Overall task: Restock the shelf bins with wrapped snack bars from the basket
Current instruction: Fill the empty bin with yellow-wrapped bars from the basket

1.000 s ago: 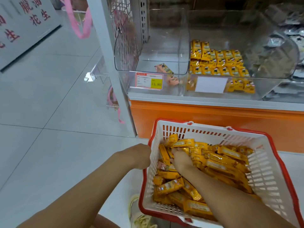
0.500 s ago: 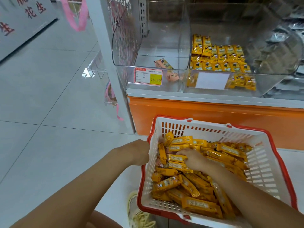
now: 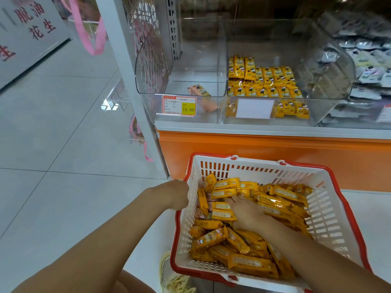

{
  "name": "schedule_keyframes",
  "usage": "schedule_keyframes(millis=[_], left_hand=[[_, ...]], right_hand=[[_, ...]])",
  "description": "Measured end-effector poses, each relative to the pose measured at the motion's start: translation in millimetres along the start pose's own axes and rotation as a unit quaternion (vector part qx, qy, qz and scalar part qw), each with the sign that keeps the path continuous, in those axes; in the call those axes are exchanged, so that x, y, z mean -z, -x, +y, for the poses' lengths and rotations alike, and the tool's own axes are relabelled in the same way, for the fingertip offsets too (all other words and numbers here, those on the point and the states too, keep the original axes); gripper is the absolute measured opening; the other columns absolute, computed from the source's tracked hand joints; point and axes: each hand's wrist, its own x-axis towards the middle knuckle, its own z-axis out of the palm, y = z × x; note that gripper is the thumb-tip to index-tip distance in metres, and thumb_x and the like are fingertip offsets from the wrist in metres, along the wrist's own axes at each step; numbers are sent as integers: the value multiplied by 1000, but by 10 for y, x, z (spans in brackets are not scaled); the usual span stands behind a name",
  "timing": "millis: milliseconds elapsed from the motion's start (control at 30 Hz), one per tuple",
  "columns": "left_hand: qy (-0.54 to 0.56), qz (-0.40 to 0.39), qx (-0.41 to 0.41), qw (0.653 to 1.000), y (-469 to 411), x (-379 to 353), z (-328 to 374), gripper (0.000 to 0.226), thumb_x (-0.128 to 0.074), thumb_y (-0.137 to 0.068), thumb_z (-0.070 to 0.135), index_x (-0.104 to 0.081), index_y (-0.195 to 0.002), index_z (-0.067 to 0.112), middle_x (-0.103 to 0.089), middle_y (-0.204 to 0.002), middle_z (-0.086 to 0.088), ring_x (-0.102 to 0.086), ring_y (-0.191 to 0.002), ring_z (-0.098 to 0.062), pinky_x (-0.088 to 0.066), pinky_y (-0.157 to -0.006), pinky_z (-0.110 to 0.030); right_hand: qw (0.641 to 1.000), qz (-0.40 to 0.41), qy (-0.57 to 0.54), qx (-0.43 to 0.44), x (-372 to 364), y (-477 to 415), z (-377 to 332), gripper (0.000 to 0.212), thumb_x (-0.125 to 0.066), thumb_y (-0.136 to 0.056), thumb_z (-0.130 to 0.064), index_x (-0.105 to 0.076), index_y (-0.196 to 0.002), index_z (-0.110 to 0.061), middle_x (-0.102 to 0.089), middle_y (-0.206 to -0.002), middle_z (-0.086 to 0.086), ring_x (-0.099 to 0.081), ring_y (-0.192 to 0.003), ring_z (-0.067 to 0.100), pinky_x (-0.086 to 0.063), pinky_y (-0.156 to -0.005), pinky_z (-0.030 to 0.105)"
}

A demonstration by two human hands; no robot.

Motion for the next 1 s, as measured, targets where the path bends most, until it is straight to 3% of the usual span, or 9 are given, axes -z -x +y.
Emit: schedule_keyframes(millis=[100, 200, 267, 367, 467, 600, 767, 833, 1000], left_hand=[[-11, -9, 7, 1000, -7, 45, 47, 36, -41, -96, 12, -35, -60, 12, -32, -62, -1, -30, -52, -11, -26, -49, -21], [-18, 0, -2, 1000, -31, 110, 82, 32, -46, -97, 23, -48, -68, 9, -41, -71, -1, -40, -61, -11, -33, -56, -19], [25, 15, -23, 999, -36, 180, 105, 35, -53, -95, 35, -62, -109, 5, -55, -100, -4, -54, -92, -15, -42, -79, -22], [235, 30, -83, 968, 94, 333, 216, 64, -66, -86, 39, -45, -140, 12, -48, -141, -1, -47, -127, -16, -38, -101, -25], [497, 20, -171, 850, 203, 472, 364, 41, -71, -83, 25, -61, -122, 18, -64, -124, 0, -62, -110, -11, -50, -91, -24], [620, 46, -205, 756, 258, 621, 544, 35, -72, -70, 25, -67, -103, 14, -73, -102, -2, -68, -96, -13, -53, -78, -21], [621, 76, -200, 754, 311, 799, 760, 32, -73, -74, 27, -69, -100, 9, -74, -98, -6, -70, -93, -17, -56, -80, -28], [600, 117, -194, 767, 349, 900, 846, 29, -73, -78, 25, -70, -100, 6, -74, -95, -8, -71, -91, -19, -57, -77, -27], [578, 216, -201, 761, 442, 1186, 1033, 32, -74, -79, 26, -70, -101, 3, -75, -90, -9, -72, -84, -22, -59, -73, -29]], right_hand=[[987, 11, -145, -61, 107, 164, 46, 76, -68, -82, -42, -29, -145, -22, -40, -142, 4, -40, -129, 22, -46, -92, 35], [910, 19, -399, -111, 314, 407, 151, 51, -60, -88, -37, -40, -134, -25, -55, -119, 4, -57, -87, 13, -48, -70, 29], [760, 7, -639, -120, 484, 587, 206, 39, -59, -90, -29, -48, -127, -22, -52, -126, 4, -56, -95, 13, -52, -76, 30], [405, -58, -912, -41, 722, 800, 279, 56, -78, -68, -23, -54, -117, -10, -59, -123, 15, -61, -102, 29, -56, -72, 39], [306, -113, -944, 51, 964, 951, 244, 68, -89, -56, -20, -64, -116, -2, -60, -110, 27, -63, -82, 35, -54, -60, 36], [298, -122, -942, 94, 1172, 1096, 191, 67, -89, -56, -20, -66, -115, 2, -60, -112, 28, -62, -79, 34, -53, -56, 33], [371, -52, -924, 73, 1335, 1289, 325, 73, -91, -52, -34, -69, -115, -6, -63, -118, 24, -66, -89, 36, -57, -71, 43], [472, 58, -878, 44, 1429, 1353, 371, 72, -86, -57, -50, -67, -119, -20, -63, -124, 14, -66, -103, 28, -55, -81, 45], [786, 406, -465, 41, 1747, 1518, 359, 72, -75, -71, -46, -45, -136, -42, -45, -131, -26, -44, -117, -12, -36, -90, 4]])
